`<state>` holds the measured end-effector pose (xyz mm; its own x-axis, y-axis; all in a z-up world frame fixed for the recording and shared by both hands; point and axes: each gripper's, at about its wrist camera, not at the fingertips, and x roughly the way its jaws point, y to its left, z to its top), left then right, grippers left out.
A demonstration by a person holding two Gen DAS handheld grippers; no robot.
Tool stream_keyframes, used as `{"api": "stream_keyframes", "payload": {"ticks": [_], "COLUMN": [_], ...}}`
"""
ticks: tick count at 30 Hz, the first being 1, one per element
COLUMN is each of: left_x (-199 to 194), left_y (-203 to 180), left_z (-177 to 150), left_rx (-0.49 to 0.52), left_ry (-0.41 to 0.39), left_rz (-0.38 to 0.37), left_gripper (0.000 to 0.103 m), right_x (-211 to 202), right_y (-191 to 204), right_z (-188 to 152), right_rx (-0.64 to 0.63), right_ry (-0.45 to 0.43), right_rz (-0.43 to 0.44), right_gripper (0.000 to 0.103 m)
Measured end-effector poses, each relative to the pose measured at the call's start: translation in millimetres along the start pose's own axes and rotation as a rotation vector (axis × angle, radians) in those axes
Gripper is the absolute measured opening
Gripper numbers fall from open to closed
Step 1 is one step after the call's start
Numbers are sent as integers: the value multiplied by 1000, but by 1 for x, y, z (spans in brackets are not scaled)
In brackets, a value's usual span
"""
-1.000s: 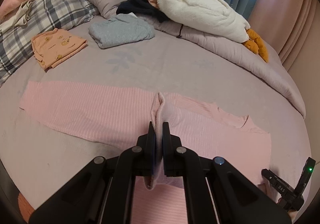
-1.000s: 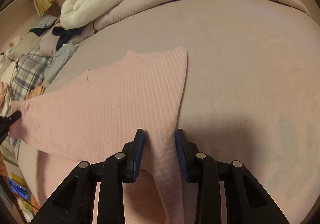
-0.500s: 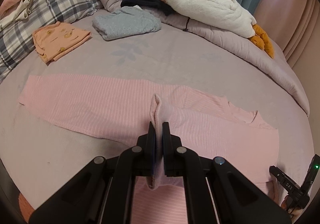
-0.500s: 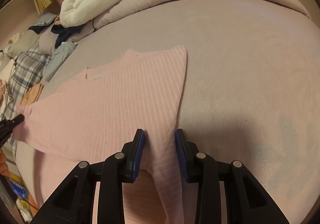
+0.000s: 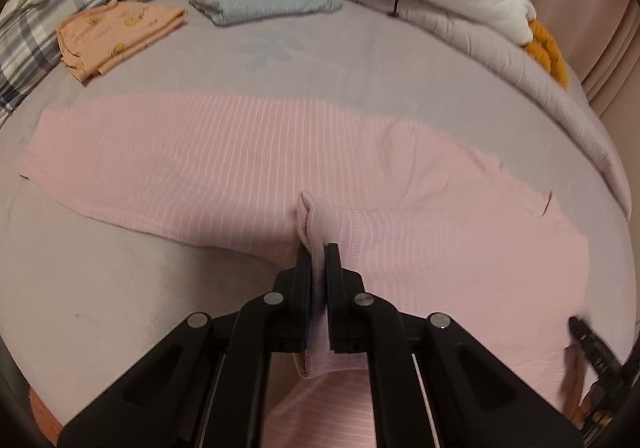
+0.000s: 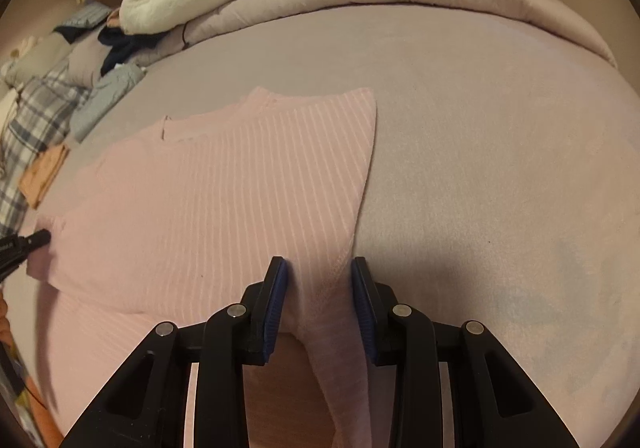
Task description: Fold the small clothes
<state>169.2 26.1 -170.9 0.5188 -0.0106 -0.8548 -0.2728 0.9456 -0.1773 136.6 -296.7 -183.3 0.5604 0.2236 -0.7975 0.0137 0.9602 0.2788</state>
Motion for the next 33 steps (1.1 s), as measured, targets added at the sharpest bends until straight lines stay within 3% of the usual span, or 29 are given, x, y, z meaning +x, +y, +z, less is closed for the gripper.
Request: {"api": "stream_keyframes", "payload": {"ticks": [8,12,21,33], "left_x": [15,16,19,19], "left_y": [8,5,24,22], "left_z": [0,-3,-2,-6], "left_rx": [14,75,24,61], "left_ry": [71,60,75,45], "left_rz": [14,12,-121,-133], "left_gripper": [15,16,17,17], "right_x": [2,4,9,15], "right_y": [7,12,9,11], "right_z": [-4,-2,8,10], "right_rx": [26,42,94,153], "right_ry": [-24,-15,41,58], "right_rz": [-51,-94,-149,-187], "right_gripper": [34,34,34,34]}}
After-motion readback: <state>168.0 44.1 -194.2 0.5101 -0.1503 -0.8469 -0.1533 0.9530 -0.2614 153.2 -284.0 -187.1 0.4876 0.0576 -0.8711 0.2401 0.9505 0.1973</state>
